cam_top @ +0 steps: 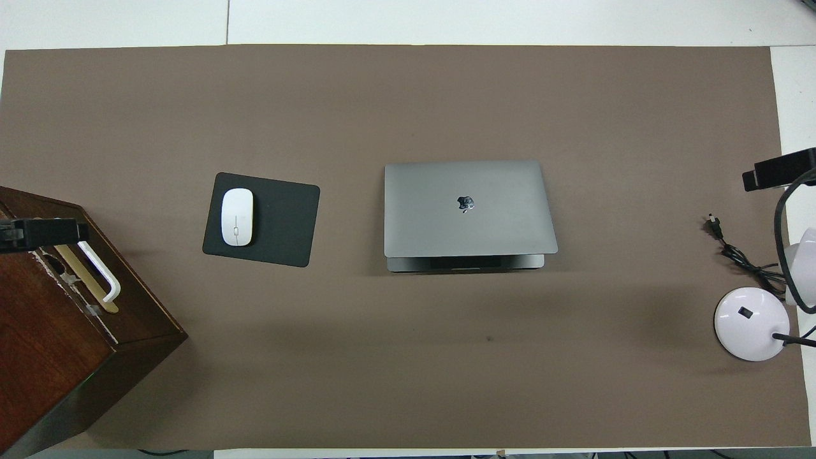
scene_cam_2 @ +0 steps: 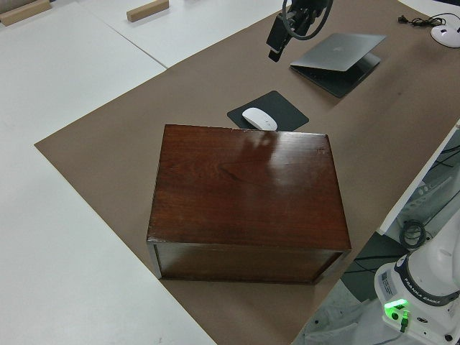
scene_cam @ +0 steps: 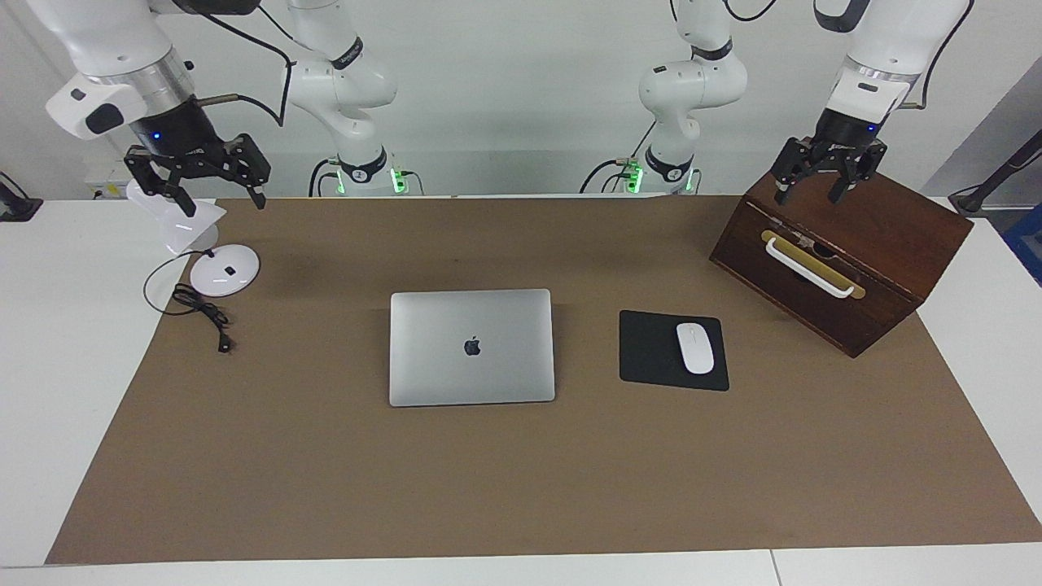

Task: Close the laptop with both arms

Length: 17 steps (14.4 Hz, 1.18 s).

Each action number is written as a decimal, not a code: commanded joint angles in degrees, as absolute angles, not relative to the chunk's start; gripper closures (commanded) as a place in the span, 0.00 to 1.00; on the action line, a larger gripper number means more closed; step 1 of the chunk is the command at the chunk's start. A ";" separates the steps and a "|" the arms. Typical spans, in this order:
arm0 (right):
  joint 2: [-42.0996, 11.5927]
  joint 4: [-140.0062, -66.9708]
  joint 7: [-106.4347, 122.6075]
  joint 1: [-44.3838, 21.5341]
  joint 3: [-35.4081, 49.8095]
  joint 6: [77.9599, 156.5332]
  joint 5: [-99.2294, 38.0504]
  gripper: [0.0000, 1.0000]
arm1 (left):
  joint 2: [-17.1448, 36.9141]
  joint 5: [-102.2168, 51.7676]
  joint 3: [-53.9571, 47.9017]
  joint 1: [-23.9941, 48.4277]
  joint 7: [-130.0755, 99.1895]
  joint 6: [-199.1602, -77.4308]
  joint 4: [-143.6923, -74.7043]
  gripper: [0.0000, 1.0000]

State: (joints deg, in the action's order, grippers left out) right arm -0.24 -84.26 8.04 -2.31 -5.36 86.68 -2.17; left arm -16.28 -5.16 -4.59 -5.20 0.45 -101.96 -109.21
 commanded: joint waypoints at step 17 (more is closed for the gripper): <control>0.88 -87.19 8.26 -1.76 -6.41 88.07 0.17 0.00 | -7.47 -2.55 -5.19 -5.10 -0.53 -93.60 -100.64 0.00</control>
State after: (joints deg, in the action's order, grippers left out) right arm -0.24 -85.64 8.04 -2.03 -6.26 86.81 -0.84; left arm -6.57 -3.83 -5.05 -5.37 0.09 -92.25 -99.64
